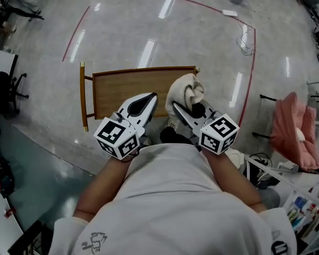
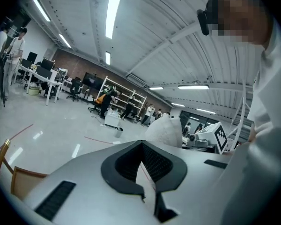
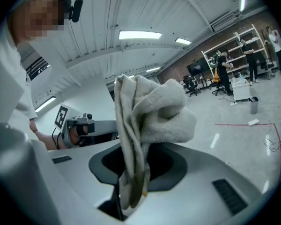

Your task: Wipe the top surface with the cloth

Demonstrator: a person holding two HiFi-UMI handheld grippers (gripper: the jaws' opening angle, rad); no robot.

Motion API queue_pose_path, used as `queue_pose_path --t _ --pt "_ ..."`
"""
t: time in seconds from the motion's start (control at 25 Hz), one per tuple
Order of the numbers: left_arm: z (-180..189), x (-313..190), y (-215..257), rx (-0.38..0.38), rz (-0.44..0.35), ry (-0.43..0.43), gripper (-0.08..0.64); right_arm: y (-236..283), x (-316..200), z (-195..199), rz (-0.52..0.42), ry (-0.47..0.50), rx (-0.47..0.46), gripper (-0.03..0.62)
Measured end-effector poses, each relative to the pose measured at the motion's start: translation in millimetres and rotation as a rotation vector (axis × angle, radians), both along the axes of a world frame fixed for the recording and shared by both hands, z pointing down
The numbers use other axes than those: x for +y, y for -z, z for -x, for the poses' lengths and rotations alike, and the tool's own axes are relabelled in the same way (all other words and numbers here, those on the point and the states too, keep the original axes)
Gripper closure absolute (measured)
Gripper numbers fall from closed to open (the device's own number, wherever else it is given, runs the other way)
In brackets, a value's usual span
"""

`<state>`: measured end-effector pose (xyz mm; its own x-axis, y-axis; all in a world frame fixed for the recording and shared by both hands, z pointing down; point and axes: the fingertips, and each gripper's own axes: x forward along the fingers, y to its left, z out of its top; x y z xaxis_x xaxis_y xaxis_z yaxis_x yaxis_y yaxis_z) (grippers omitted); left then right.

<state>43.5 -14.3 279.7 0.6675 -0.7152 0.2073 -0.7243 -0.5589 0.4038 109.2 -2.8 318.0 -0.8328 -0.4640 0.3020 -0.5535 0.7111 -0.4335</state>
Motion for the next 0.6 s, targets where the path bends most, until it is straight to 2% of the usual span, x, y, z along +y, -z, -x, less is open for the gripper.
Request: queue_pose_path --t 0.28,0.6 --pt "-6.2 -51.4 -8.7 0.007 0.011 0.062 0.554 -44.2 -64.1 -42.1 0.104 -0.028 0.047 0.492" --pt "5.6 -83.0 -66.7 -0.021 0.096 0.023 0.553 -115.6 -107.3 -51.0 0.234 -0.091 0.148 0.492"
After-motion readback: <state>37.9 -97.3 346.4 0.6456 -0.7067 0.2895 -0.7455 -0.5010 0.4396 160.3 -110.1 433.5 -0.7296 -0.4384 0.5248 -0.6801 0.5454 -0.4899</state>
